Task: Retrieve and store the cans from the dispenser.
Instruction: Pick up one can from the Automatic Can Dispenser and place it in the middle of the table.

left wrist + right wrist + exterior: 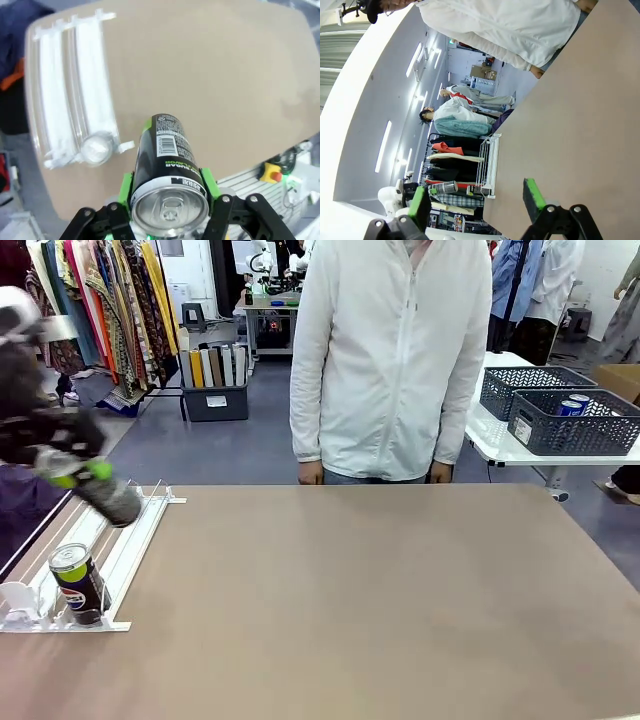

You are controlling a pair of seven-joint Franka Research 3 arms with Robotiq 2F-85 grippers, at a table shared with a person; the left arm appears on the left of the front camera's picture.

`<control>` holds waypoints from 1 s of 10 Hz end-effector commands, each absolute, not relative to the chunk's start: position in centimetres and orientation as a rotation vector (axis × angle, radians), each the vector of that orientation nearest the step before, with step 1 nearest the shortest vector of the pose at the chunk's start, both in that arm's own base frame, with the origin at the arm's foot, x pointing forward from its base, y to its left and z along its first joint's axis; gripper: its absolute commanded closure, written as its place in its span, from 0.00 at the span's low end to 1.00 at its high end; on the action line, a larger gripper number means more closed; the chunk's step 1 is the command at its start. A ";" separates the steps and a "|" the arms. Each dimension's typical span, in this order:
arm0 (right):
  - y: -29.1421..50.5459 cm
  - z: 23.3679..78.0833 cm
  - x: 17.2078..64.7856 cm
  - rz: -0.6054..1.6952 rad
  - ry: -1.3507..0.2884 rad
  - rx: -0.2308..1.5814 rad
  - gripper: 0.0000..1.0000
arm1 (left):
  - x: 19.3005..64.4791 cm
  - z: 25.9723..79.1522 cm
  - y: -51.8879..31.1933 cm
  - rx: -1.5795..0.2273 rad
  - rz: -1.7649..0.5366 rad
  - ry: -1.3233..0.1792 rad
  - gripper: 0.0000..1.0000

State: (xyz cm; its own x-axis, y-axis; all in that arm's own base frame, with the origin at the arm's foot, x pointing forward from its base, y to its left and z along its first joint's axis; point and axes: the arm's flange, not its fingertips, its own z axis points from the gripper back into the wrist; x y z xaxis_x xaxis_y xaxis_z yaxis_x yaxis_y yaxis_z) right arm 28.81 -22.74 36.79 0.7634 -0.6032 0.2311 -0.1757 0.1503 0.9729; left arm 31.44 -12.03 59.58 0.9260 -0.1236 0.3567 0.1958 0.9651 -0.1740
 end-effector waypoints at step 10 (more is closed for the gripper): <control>-22.7 37.2 28.6 -0.345 -0.677 1.419 0.00 | 43.6 44.7 -43.7 0.032 -0.563 -0.053 1.00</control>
State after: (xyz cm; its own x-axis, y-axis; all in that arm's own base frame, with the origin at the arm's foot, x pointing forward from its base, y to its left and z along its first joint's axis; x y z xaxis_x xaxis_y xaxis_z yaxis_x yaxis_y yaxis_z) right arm 28.81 -22.74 36.80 0.7634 -0.6032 0.2312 -0.1758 0.1504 0.9729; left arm 42.79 -43.59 44.12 0.8499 -0.5263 0.0259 0.5253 0.8501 0.0383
